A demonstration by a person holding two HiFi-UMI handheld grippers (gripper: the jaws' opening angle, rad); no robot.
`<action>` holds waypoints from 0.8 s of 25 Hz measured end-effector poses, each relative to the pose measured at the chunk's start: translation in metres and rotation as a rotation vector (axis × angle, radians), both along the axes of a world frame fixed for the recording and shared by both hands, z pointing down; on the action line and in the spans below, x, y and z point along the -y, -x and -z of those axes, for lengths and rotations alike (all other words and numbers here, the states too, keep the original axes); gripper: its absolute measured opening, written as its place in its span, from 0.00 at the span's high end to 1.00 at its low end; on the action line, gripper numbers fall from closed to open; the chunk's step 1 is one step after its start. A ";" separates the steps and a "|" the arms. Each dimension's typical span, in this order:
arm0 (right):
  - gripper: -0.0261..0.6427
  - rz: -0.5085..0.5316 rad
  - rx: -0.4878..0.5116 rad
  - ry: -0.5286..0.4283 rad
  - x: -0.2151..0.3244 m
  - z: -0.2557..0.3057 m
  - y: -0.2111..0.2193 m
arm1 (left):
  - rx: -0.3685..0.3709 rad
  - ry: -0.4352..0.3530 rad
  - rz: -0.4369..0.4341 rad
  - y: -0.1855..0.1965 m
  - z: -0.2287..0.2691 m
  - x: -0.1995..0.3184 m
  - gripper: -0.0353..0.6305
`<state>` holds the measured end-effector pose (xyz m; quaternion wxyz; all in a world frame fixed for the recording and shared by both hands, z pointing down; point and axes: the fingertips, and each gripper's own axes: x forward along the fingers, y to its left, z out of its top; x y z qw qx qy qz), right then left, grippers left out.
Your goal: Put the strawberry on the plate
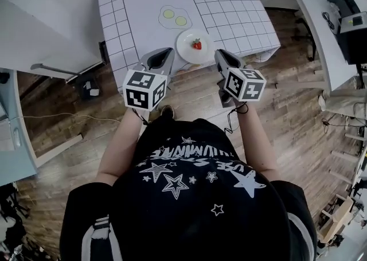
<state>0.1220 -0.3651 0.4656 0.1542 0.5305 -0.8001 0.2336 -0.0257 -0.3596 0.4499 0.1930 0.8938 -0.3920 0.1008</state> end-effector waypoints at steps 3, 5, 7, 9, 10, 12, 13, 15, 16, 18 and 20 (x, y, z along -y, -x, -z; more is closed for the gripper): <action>0.92 -0.003 0.020 -0.008 -0.008 0.005 -0.009 | 0.004 -0.001 0.008 -0.009 0.004 -0.007 0.93; 0.93 0.005 0.024 -0.008 -0.018 0.008 -0.015 | -0.001 -0.001 0.013 -0.016 0.008 -0.016 0.93; 0.93 0.015 0.016 -0.006 -0.028 0.009 -0.020 | 0.007 -0.007 0.011 -0.022 0.010 -0.027 0.93; 0.94 0.018 0.011 -0.009 -0.039 0.011 -0.026 | 0.018 -0.009 0.015 -0.027 0.009 -0.037 0.93; 0.94 0.019 0.014 -0.013 -0.045 0.012 -0.030 | 0.018 -0.004 0.022 -0.030 0.008 -0.042 0.93; 0.94 0.023 0.025 -0.022 -0.058 0.014 -0.037 | 0.016 0.002 0.035 -0.036 0.007 -0.053 0.93; 0.94 0.024 0.030 -0.027 -0.063 0.016 -0.041 | 0.022 -0.002 0.037 -0.039 0.007 -0.059 0.93; 0.94 0.027 0.037 -0.033 -0.068 0.019 -0.046 | 0.042 -0.018 0.033 -0.044 0.009 -0.064 0.93; 0.94 0.029 0.040 -0.036 -0.067 0.022 -0.048 | 0.047 -0.024 0.032 -0.046 0.011 -0.064 0.93; 0.94 0.042 0.043 -0.042 -0.070 0.027 -0.050 | 0.048 -0.028 0.036 -0.050 0.014 -0.067 0.93; 0.94 0.066 0.048 -0.051 -0.086 0.031 -0.054 | 0.056 -0.033 0.041 -0.059 0.017 -0.086 0.93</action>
